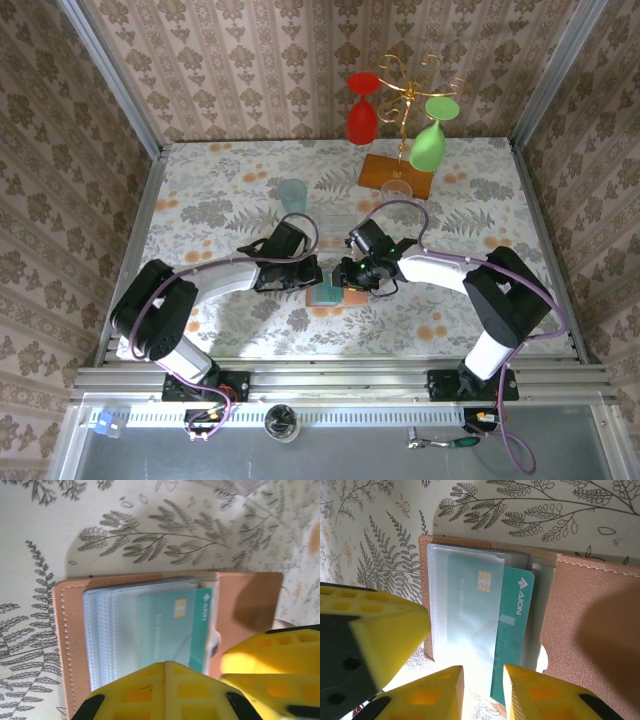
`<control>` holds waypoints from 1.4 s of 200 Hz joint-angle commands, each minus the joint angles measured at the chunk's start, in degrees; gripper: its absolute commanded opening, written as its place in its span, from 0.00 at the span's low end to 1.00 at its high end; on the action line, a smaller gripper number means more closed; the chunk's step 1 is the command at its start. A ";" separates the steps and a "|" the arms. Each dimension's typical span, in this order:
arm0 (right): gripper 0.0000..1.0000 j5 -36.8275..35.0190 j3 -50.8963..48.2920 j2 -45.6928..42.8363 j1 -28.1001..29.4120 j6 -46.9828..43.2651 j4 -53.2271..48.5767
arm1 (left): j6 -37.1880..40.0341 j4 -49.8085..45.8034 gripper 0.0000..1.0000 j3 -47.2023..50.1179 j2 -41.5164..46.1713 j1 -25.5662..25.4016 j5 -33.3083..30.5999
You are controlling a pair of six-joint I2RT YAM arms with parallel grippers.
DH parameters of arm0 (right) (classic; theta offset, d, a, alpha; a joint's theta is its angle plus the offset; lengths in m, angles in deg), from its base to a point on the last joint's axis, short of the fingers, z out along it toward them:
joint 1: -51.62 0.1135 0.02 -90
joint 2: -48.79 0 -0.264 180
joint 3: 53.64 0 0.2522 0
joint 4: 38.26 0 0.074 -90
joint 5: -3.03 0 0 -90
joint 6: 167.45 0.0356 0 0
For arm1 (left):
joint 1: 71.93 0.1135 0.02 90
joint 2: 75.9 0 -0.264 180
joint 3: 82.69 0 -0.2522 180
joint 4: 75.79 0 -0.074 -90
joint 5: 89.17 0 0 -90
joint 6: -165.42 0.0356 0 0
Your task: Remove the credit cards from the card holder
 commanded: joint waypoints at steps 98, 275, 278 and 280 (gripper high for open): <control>0.26 0.75 -0.11 4.59 -0.19 0.00 0.83 | 2.40 -2.21 0.05 1.76 -1.93 -0.60 -1.97; 0.26 -1.07 0.80 1.65 -0.19 -1.23 -1.77 | 2.70 -3.39 0.08 -0.17 -0.84 -0.61 -1.24; 0.26 -1.12 0.78 1.63 -0.21 -1.28 -1.88 | 2.74 -3.47 0.09 -0.27 -0.84 -0.55 -1.32; 0.26 -1.20 0.83 1.57 -0.19 -1.31 -1.96 | 2.75 -3.44 0.09 -0.22 -0.78 -0.54 -1.33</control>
